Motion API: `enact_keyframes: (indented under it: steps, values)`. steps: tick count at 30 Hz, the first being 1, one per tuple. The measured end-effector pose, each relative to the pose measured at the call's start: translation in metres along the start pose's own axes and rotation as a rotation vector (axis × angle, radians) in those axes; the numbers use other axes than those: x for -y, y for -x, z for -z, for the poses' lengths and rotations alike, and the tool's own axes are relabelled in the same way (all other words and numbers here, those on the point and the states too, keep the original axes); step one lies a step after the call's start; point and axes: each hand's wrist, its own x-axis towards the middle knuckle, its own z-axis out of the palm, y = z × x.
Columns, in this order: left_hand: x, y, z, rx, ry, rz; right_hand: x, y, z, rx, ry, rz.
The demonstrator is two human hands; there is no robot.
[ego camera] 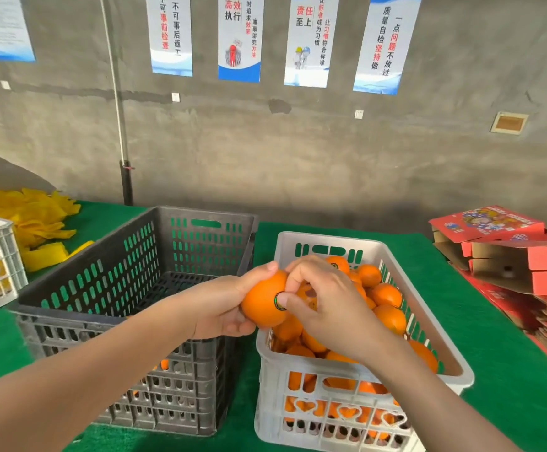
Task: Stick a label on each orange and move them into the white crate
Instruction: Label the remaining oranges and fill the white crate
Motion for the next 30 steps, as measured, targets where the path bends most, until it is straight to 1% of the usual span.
enact_keyframes:
  steps: [2, 4, 6, 8, 10, 12, 13, 14, 15, 16, 17, 19, 20, 21, 23, 26, 30]
  values:
    - [0.001, 0.0, -0.001, 0.017, 0.001, 0.004, 0.0, 0.005, -0.004, -0.056, -0.023, -0.036]
    - [0.005, 0.001, -0.002, 0.007, -0.019, 0.021, -0.003, 0.012, -0.01, -0.086, -0.129, -0.109]
    - [0.012, 0.001, -0.004, -0.002, -0.042, 0.063, -0.008, 0.023, -0.017, -0.057, -0.327, -0.233]
    - [0.02, -0.002, -0.01, -0.008, -0.021, 0.103, -0.012, 0.037, -0.029, 0.0, -0.465, -0.26]
    - [0.025, -0.013, -0.019, -0.077, -0.007, 0.149, -0.016, 0.047, -0.043, 0.048, -0.469, -0.209]
    - [0.033, -0.035, -0.028, -0.201, 0.015, 0.188, -0.027, 0.049, -0.051, 0.001, -0.451, -0.227]
    - [0.035, -0.048, -0.032, -0.261, 0.047, 0.182, -0.035, 0.046, -0.051, -0.036, -0.433, -0.258]
    - [0.036, -0.058, -0.036, -0.297, 0.051, 0.138, -0.046, 0.041, -0.049, -0.078, -0.411, -0.289]
    - [0.035, -0.066, -0.042, -0.348, 0.01, 0.053, -0.058, 0.035, -0.045, -0.124, -0.396, -0.322]
    - [0.038, -0.074, -0.046, -0.406, -0.115, -0.057, -0.073, 0.026, -0.04, -0.179, -0.391, -0.366]
    - [0.042, -0.083, -0.047, -0.425, -0.3, -0.148, -0.09, 0.015, -0.035, -0.244, -0.383, -0.418]
    - [0.056, -0.095, -0.049, -0.476, -0.845, -0.262, -0.131, -0.012, -0.025, -0.387, -0.341, -0.525]
    - [0.063, -0.099, -0.049, -0.521, -1.027, -0.289, -0.154, -0.026, -0.019, -0.446, -0.302, -0.582]
    - [0.069, -0.101, -0.048, -0.544, -1.131, -0.326, -0.175, -0.039, -0.014, -0.484, -0.261, -0.642]
    - [0.073, -0.104, -0.048, -0.551, -1.23, -0.336, -0.213, -0.062, -0.01, -0.491, -0.183, -0.757]
    - [0.079, -0.113, -0.041, -0.573, -1.208, -0.368, -0.251, -0.08, -0.023, -0.43, -0.107, -0.847]
    - [0.085, -0.118, -0.038, -0.595, -1.163, -0.402, -0.276, -0.085, -0.042, -0.331, -0.09, -0.92]
